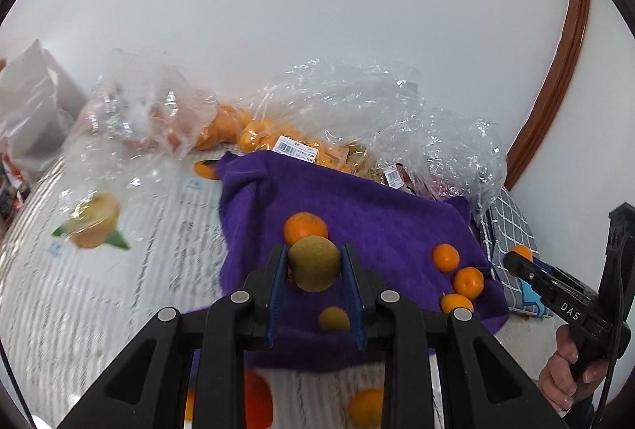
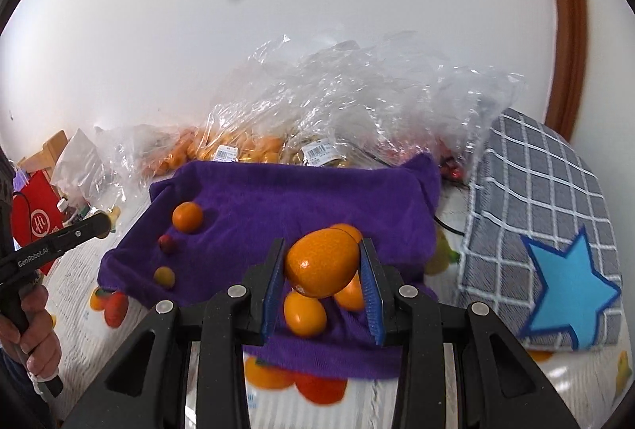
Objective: Organize fruits
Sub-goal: 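Carry both held fruits over the purple towel, then lower the fruits onto the towel and open both tools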
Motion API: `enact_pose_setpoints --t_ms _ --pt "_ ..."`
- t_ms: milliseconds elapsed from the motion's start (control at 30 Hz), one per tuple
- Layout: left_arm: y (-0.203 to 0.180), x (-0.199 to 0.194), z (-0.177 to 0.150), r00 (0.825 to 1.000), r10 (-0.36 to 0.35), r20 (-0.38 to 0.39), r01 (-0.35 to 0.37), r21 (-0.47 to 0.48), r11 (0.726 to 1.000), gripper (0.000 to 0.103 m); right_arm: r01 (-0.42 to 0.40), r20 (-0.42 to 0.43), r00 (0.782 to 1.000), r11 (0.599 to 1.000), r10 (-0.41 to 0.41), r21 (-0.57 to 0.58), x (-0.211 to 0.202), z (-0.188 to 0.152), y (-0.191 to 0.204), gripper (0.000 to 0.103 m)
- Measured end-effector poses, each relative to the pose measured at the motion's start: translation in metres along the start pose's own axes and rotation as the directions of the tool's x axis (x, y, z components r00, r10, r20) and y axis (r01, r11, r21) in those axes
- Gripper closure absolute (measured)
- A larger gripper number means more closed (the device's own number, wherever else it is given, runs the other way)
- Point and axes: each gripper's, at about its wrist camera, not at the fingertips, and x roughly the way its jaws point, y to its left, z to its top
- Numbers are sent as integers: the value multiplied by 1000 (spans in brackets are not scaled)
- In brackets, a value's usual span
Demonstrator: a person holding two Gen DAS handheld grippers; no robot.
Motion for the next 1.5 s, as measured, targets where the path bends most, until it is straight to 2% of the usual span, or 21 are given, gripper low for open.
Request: enact_pose_setpoints --t_ms 300,500,767,967,1167,1333,1500 --pt "13 29 -11 999 4 -53 -2 30 1000 77 -25 -94 995 999 21 -35 59 -1 10 67" --pt "19 37 -13 992 -52 -111 53 7 999 77 -8 -131 991 996 -3 -83 74 -13 17 67" --pt "11 43 -18 988 -27 -151 33 41 999 77 2 -113 993 991 -18 -137 73 -21 24 67" --pt "11 42 -19 988 -17 -152 23 37 999 77 -17 -103 995 995 7 -98 69 -22 19 66" --pt "7 43 -19 989 8 -146 1 63 998 77 -24 -79 997 998 20 -55 59 -22 16 52" --pt "8 43 -19 990 7 -143 1 61 998 77 -6 -43 999 1000 5 -25 45 -19 17 49" --pt "11 40 -18 990 -23 -140 27 33 999 77 24 -38 999 1000 -25 -7 27 -17 21 49"
